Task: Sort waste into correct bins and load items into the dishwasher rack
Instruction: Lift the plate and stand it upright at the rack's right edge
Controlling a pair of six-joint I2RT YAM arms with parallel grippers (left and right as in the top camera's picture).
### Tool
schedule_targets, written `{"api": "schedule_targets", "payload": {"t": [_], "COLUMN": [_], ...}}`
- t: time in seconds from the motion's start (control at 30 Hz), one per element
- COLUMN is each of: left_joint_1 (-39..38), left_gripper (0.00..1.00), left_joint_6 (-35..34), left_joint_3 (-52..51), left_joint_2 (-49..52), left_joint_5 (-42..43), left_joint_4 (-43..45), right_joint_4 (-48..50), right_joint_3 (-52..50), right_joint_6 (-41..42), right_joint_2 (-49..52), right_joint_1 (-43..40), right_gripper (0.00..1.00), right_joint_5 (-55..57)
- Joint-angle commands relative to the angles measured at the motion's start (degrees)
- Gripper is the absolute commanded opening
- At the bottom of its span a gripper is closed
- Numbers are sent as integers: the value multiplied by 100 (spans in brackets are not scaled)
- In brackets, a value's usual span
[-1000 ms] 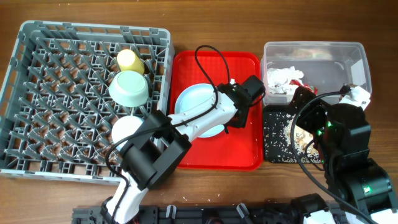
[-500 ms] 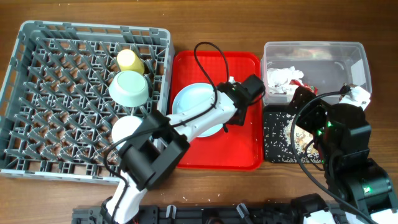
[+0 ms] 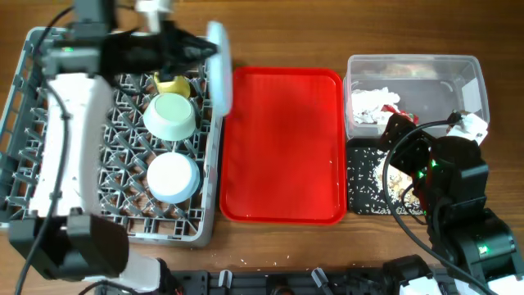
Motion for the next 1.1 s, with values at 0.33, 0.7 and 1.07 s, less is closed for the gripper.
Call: {"api": "schedule_targets", "payload": {"t": [0.33, 0.7, 1.07], "left_joint_1": [723, 468, 516], "left_gripper": [4, 4, 28], "left_joint_6": [2079, 2085, 2059], "left_joint_3": [-26, -26, -26], "left_joint_2": [1244, 2229, 2667], "left_joint_5": [798, 791, -212], "left_joint_4": [-837, 138, 981], "right_joint_4": [26, 26, 26], "right_joint_3": [74, 74, 74], "right_joint_6": [35, 35, 35], "right_joint_2": [-26, -26, -26], "right_joint_1": [-13, -13, -13], "right_gripper": [100, 100, 100], "right_joint_5": [92, 92, 92]}}
